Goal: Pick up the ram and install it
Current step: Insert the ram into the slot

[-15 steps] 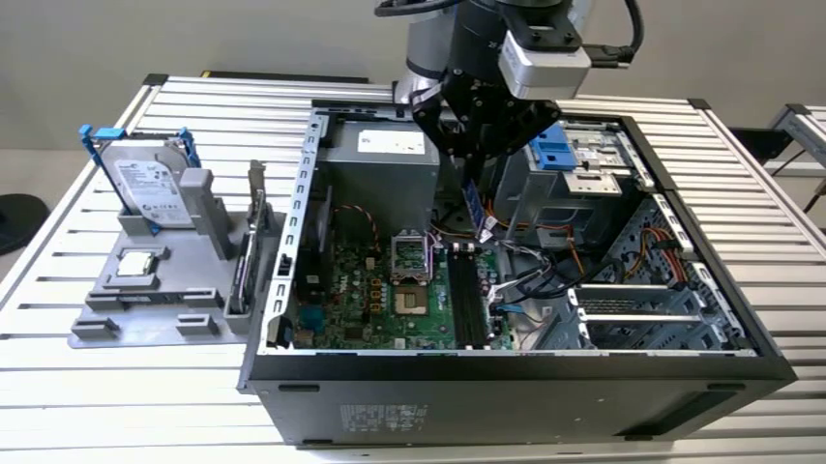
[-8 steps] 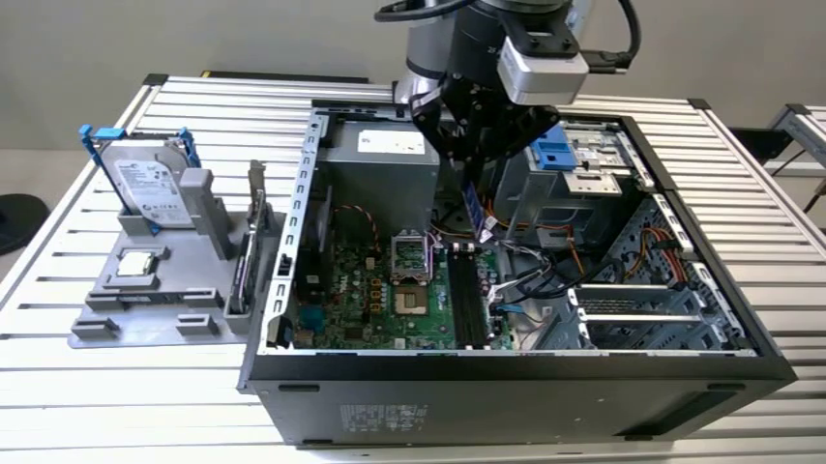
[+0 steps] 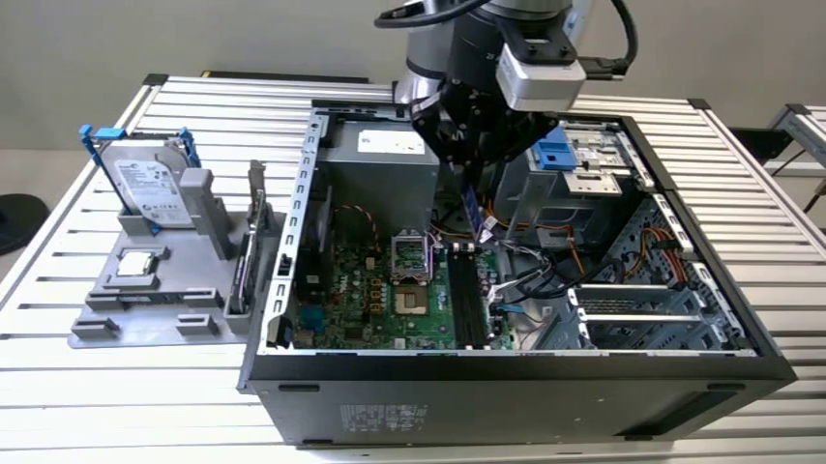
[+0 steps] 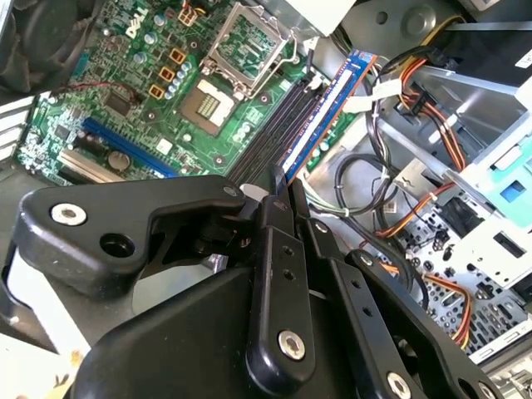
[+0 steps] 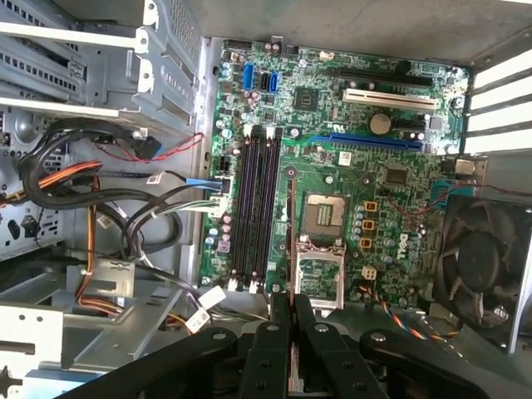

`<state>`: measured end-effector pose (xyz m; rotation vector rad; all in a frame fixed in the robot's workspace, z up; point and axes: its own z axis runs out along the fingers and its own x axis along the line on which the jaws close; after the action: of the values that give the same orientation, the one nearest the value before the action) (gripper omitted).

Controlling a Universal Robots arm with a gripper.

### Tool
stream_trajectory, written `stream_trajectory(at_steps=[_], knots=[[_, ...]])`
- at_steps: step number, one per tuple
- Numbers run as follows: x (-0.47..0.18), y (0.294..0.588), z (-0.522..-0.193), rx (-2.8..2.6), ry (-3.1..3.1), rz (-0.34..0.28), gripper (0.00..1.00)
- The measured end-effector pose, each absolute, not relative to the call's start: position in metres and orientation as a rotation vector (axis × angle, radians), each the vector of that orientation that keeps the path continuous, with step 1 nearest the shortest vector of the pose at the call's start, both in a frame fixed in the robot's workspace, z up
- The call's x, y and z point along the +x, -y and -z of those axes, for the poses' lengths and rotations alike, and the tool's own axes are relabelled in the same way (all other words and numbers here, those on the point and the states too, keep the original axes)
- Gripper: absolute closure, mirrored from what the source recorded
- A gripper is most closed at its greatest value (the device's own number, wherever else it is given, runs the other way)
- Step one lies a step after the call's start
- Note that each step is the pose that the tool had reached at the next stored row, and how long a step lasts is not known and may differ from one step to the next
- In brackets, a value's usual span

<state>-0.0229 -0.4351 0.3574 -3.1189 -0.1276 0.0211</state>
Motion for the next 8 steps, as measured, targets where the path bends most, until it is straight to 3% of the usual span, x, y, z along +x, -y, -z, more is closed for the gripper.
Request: stream_trajectory(at_steps=[8], knots=[[-0.0229,0.4351,-0.3544,-3.119,0.128,-0.021,1.00]])
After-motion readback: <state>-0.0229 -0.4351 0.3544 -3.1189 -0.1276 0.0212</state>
